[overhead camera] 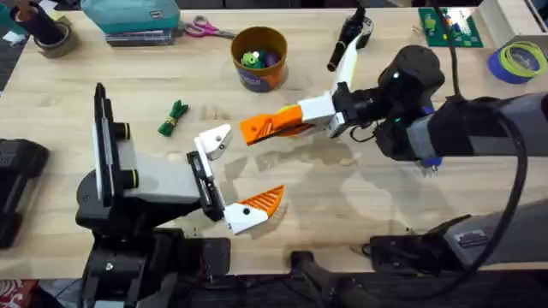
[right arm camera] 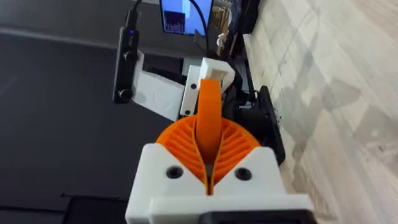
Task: Pick up the gripper from the table and insert it into the empty holder that is missing its gripper. Then pick up a screw, insert it into the mounting hole, and use the screwdriver to tighten it. Finally, clean up the table by picking up the vegetable and placing it into the bucket.
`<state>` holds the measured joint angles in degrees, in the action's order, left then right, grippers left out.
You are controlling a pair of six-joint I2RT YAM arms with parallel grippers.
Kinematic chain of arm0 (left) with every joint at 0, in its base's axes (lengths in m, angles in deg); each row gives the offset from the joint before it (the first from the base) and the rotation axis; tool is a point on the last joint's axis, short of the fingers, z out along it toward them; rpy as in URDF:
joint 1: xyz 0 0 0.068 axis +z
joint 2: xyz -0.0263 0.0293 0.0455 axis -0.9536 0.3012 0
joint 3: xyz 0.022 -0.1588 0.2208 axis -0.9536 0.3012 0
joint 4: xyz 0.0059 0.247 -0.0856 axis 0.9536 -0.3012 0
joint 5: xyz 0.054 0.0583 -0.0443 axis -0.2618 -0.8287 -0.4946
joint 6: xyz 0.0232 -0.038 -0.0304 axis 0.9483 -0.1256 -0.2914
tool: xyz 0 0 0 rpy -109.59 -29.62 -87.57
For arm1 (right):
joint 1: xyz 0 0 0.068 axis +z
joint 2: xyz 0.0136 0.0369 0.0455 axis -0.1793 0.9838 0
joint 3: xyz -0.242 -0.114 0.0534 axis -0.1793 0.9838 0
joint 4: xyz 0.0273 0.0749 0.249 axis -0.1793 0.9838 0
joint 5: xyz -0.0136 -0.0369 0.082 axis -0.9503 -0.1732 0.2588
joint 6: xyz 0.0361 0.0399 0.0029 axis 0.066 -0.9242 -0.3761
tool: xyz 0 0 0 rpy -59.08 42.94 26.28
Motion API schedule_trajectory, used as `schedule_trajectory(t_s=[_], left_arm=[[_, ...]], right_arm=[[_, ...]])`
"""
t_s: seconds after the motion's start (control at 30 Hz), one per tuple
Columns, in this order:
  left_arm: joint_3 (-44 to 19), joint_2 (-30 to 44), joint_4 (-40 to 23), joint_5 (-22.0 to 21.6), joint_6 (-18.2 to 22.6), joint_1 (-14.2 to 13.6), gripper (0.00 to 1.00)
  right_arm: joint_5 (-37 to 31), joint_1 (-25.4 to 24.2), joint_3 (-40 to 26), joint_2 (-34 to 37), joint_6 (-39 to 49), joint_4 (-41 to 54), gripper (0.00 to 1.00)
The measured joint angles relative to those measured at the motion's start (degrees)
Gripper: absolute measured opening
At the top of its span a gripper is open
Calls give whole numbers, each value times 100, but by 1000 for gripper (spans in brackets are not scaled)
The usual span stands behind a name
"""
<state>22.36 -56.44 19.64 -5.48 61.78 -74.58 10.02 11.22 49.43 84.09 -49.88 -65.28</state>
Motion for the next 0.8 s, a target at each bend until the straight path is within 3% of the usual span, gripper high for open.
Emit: schedule_trajectory(t_s=[0.8], left_arm=[[0,0,0,0,0,0,985]], right_arm=[[-515,329,648,-2,-299,-1147,9]])
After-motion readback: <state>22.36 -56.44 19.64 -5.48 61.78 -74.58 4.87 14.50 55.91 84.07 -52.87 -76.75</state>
